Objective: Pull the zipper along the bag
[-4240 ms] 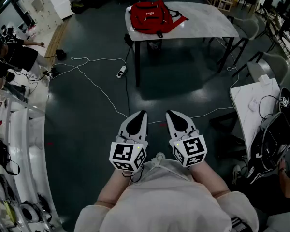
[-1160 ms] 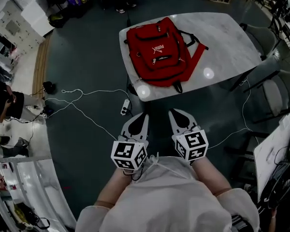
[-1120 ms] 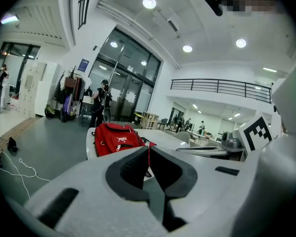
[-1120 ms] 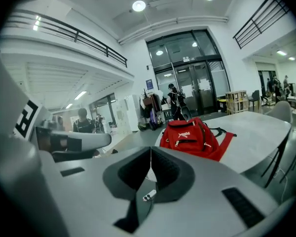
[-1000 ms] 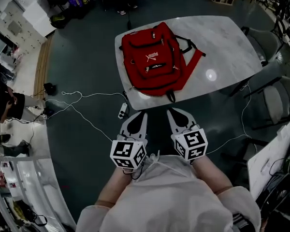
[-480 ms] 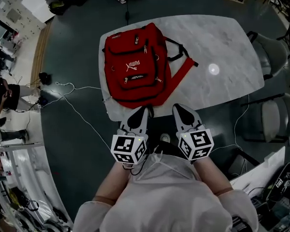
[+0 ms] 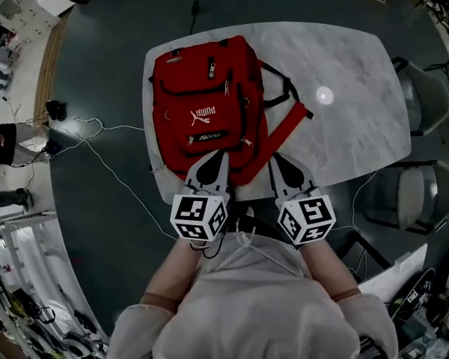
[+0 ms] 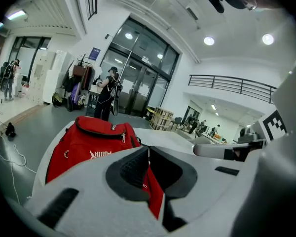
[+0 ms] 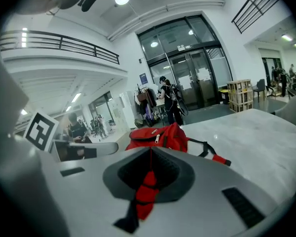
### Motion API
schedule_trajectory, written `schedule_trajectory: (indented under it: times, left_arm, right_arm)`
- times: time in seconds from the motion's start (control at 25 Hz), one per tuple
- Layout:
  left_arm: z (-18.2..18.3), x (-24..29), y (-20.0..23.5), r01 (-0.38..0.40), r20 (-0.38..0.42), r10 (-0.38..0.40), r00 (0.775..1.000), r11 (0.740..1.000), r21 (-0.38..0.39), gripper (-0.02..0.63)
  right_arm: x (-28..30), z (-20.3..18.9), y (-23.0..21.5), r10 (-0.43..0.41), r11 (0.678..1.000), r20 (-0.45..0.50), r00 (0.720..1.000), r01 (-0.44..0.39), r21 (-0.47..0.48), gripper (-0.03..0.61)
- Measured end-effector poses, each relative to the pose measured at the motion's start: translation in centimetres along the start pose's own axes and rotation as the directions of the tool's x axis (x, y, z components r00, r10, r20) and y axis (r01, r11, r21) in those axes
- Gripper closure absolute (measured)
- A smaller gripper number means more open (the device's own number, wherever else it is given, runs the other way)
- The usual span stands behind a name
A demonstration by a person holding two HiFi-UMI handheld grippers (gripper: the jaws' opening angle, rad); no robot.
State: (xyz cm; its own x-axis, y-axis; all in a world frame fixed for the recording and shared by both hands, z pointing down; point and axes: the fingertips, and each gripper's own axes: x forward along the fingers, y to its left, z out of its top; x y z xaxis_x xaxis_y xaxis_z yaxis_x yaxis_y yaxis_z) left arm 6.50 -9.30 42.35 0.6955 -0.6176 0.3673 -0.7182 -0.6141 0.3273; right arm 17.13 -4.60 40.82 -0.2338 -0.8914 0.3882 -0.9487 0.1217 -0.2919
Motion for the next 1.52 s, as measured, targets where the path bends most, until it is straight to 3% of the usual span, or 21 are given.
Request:
schedule_trajectory:
  times: [0.36,0.68,0.84,1.12,1.24,1.32,1.52]
  left_arm:
    - [1.7,6.8,6.4,0.022,-0.062,-0.026,0.998,0.997,-0.073,0.589]
    - [0.7,11.7,8.2,0.007,-0.149,-0.023,0.989,0.994,-0.111,0.589]
    - [-0.6,13.8,8.4,-0.014,-0.205,-0.011,0.979,0.993,-0.119,0.588]
    - [-1.1,16.4,8.3,-0.059,-0.221,0.028,0.975,0.989,-0.135,0.586]
    - [-1.2,17.2,8.0,-0.073,-0.237,0.04,0.971,0.988,-0.133,0.523]
    - [-1.3,17.5,8.0,-0.08,-0.246,0.043,0.968,0.987,-0.142,0.52]
    - [-1.8,18.2,8.3,-0.086,-0.267,0.045,0.963,0.986,-0.144,0.52]
  right_arm:
    - [9.1,2.3,-1.2,-0.03,0.997,-0.082,0.996,0.025,-0.068,0.551]
    - [15.8,4.2,-3.7,-0.024,0.985,-0.152,0.988,-0.003,-0.174,0.551]
    - [19.0,4.6,-4.7,0.004,0.979,-0.184,0.983,-0.042,-0.202,0.551]
    - [23.4,4.5,-5.6,0.063,0.96,-0.242,0.968,-0.125,-0.249,0.551]
    - [24.3,4.5,-5.8,0.087,0.956,-0.257,0.962,-0.153,-0.25,0.551]
    - [24.9,4.5,-5.6,0.1,0.952,-0.271,0.957,-0.171,-0.255,0.551]
    - [26.4,3.1,-5.7,0.128,0.937,-0.356,0.926,-0.231,-0.262,0.551]
